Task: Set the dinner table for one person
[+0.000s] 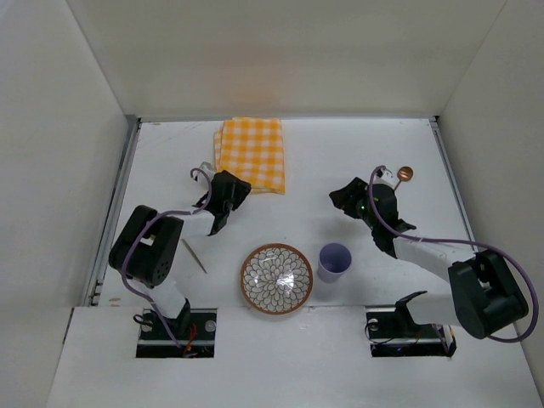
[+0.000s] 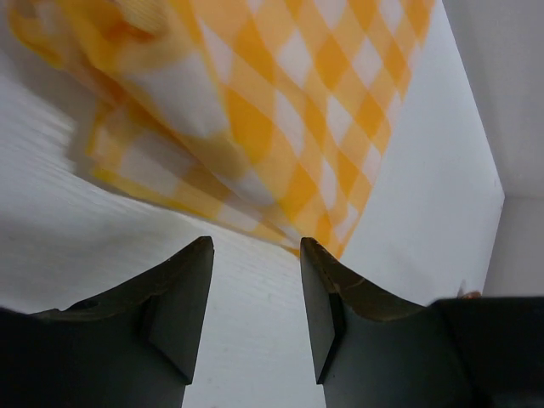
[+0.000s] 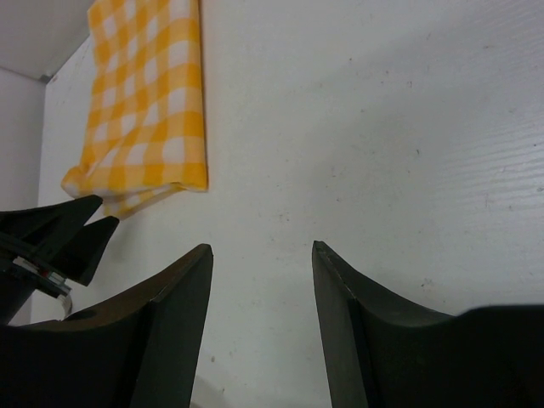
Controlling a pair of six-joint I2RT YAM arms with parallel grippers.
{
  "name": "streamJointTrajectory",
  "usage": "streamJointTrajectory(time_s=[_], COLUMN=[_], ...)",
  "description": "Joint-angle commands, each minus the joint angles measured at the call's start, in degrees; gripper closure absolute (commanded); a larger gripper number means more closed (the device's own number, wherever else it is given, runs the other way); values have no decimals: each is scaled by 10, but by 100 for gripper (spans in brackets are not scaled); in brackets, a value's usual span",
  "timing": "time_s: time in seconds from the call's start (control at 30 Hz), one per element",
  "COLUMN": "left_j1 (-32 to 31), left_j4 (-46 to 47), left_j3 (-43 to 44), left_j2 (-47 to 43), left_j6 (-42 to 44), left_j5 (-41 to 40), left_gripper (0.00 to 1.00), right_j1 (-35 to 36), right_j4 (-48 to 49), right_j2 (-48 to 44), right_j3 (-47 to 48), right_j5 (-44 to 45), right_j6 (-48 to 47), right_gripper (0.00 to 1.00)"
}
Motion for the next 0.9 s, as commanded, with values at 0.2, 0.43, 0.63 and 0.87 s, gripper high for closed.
streamJointTrajectory(time_s=[0.2, 0.43, 0.63, 0.87], left_j1=[54, 78, 99, 110], left_j4=[111, 107, 68, 96], left_j3=[-24, -31, -16, -9], left_j2=[-2, -1, 14, 26], left_j6=[-42, -44, -41, -42], left_j5=[14, 15, 20, 23], left_gripper=[58, 58, 57, 56], right_j1=[5, 6, 6, 9], right_j4=[33, 33, 32, 32], right_j2=[8, 15, 15, 18], right_j3=[25, 28, 28, 29], right_j5=[-5, -6, -6, -6], right_j6=[-5, -5, -5, -5], right_gripper=[44, 44, 44, 44])
